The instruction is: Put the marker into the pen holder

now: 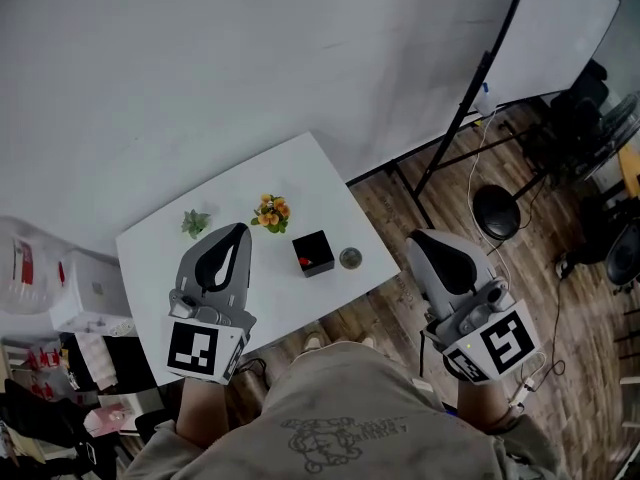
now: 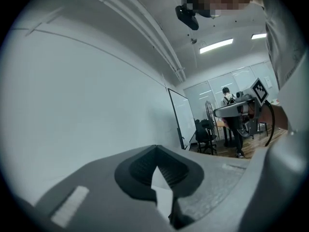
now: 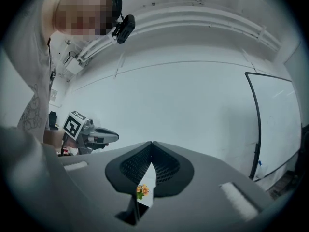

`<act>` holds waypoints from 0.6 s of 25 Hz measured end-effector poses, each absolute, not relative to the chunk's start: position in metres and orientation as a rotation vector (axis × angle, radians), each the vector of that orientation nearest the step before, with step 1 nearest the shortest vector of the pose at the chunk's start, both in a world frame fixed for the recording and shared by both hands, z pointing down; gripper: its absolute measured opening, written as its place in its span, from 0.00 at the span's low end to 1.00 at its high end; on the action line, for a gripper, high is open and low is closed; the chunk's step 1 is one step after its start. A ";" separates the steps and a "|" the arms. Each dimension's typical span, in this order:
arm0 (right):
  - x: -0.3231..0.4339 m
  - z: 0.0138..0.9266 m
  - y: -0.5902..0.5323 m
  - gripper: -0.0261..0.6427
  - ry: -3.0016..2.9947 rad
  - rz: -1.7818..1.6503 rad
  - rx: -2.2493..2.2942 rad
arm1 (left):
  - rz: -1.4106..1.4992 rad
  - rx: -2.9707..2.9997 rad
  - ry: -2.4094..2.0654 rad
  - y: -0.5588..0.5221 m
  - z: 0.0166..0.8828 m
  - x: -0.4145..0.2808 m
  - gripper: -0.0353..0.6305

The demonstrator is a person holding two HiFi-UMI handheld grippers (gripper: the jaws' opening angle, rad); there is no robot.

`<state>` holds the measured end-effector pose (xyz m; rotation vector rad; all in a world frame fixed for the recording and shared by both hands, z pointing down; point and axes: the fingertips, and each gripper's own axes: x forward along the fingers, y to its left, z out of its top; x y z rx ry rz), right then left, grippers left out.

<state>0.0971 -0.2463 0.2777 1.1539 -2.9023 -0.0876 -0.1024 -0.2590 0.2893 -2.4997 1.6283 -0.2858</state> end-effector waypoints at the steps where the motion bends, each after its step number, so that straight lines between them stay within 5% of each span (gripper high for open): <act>1: 0.098 0.284 -0.247 0.08 -2.879 -0.084 1.157 | -0.294 -2.491 1.632 -0.256 0.292 -0.103 0.05; 15: 0.093 0.336 -0.259 0.08 -2.816 0.087 1.123 | -0.394 -2.559 1.647 -0.250 0.360 -0.099 0.05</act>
